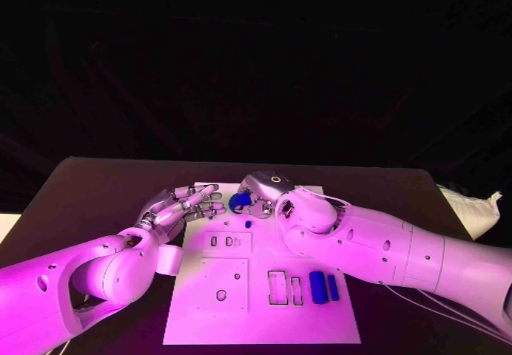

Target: Assemble the parts on the task board

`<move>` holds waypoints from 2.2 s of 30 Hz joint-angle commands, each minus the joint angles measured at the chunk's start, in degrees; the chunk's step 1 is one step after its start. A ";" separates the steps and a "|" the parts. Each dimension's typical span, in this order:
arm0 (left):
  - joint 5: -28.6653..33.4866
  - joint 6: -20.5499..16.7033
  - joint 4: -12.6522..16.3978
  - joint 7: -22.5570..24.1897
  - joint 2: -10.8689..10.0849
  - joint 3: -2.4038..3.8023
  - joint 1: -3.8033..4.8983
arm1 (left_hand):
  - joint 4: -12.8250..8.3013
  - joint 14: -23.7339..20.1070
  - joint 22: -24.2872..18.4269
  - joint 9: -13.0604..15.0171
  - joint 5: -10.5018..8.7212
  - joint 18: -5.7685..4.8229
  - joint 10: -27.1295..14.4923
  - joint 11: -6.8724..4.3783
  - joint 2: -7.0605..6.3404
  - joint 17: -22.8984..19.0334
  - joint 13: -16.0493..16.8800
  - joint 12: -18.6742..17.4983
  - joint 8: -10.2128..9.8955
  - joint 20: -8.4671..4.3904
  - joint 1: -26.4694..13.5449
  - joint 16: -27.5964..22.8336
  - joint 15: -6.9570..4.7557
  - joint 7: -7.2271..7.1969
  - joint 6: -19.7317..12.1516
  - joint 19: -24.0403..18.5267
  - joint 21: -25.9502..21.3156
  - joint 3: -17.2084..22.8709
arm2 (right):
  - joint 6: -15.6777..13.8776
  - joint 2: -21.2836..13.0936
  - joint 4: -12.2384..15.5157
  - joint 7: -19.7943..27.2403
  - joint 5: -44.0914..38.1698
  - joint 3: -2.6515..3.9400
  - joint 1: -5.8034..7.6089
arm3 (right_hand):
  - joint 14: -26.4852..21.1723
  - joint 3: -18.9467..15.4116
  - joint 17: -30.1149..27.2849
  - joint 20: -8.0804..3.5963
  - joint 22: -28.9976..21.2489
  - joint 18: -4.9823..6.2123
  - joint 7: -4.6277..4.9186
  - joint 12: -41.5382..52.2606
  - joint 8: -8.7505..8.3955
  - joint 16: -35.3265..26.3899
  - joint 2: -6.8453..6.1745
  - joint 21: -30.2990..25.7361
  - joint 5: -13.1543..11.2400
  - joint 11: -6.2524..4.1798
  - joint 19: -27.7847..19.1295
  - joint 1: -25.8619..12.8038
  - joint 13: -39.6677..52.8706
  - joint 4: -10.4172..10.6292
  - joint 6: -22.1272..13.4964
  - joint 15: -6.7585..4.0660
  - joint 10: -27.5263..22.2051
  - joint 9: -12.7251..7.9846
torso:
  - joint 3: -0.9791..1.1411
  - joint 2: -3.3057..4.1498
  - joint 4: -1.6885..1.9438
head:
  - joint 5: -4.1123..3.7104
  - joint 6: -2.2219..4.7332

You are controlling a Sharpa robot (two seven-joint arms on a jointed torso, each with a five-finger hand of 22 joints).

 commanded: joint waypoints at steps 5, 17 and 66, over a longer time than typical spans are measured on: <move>0.26 1.22 0.25 0.49 0.04 0.05 0.05 | -0.35 0.16 -0.10 0.08 -0.17 0.66 -0.25 -0.09 0.48 -0.09 -0.06 0.28 0.29 0.20 0.24 -0.33 0.09 1.52 -0.31 -0.20 -0.34 0.03 | 1.91 0.01 -0.01 -0.76 -0.80 -0.03 -0.06 | 3.76 -0.57 3.50 0.53 -0.09 -1.04 -0.02 -0.50 -0.27 -0.10 -0.84 0.07 0.22 0.01 -0.19 -3.23 -0.02 2.49 -0.36 0.34 -0.38 -0.07 | 0.02 0.01 -0.03 | 0.01 0.02; 0.28 1.17 0.27 0.47 -0.02 0.05 0.05 | -0.35 0.16 -0.10 0.08 -0.17 0.66 -0.25 -0.09 0.48 -0.09 -0.06 0.28 0.29 0.20 0.24 -0.33 0.09 1.52 -0.31 -0.20 -0.34 0.03 | 3.25 -0.21 -0.37 -1.86 -0.69 -0.03 -0.04 | 3.81 0.32 3.74 0.48 0.21 -1.08 -0.18 -0.35 -0.08 0.02 0.28 0.24 0.56 -0.13 -0.09 -3.33 0.24 2.38 0.21 0.25 -0.24 0.10 | 0.01 0.04 -0.03 | 0.06 0.04; 0.29 1.09 0.01 0.56 -0.20 0.05 0.05 | -0.54 0.24 -0.20 0.08 -0.17 0.68 -0.22 -0.13 0.51 -0.22 -0.07 0.47 0.40 0.20 0.36 -0.44 0.06 1.48 -0.27 -0.13 -0.41 0.17 | -4.49 -0.96 0.81 -0.58 0.32 -0.03 -0.12 | 3.96 1.19 4.35 0.30 0.78 -1.18 -0.33 0.30 -0.19 0.37 0.33 0.59 1.12 -0.32 0.16 -2.31 0.99 1.30 0.80 0.06 0.14 0.27 | -0.02 -0.01 -0.03 | 0.70 1.13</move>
